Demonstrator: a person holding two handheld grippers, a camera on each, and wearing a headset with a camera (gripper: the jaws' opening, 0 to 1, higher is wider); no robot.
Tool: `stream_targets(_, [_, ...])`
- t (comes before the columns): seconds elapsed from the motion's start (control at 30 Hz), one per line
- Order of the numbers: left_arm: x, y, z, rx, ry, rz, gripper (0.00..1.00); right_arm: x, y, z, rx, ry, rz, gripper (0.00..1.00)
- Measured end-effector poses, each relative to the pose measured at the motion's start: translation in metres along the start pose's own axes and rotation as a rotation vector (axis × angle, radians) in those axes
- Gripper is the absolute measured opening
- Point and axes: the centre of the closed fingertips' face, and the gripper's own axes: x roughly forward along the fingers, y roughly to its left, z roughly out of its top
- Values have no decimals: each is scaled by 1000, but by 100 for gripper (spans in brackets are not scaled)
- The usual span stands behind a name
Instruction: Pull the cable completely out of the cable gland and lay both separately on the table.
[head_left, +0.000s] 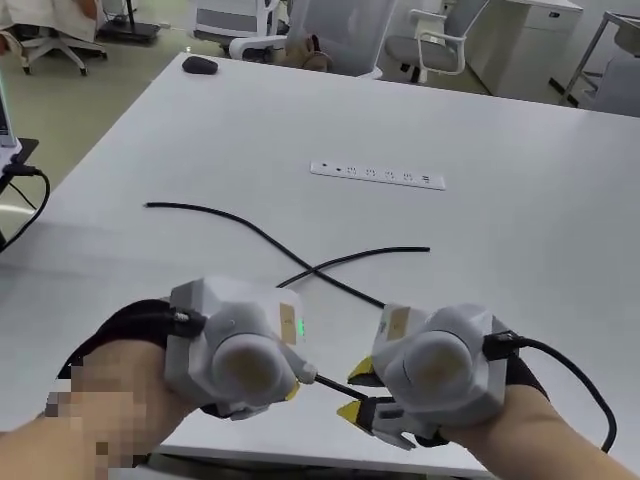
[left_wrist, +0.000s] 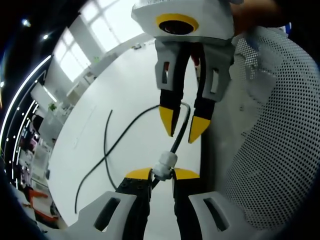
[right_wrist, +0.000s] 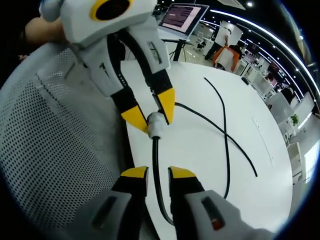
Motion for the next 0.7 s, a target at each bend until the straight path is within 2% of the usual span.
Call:
stream_targets(0.03, [0,0,0,1,1,-1,17,0,0,0,-15,0,-1,6])
stream_targets(0.1, [0,0,0,-2,0,-1,17,1,1,-1,-19,7,3,4])
stream_targets(0.3, [1,-2,1,2,-4,-8,17,4,1,-8,-31,44,-1,3])
stream_targets(0.57, [1,0,-1,-5,3,-4,17,3,-12,-39,27,174,-46,5])
stream_targets(0.7, [1,0,-1,-5,2,-4,17,2,-13,-43,45,192,-49,5])
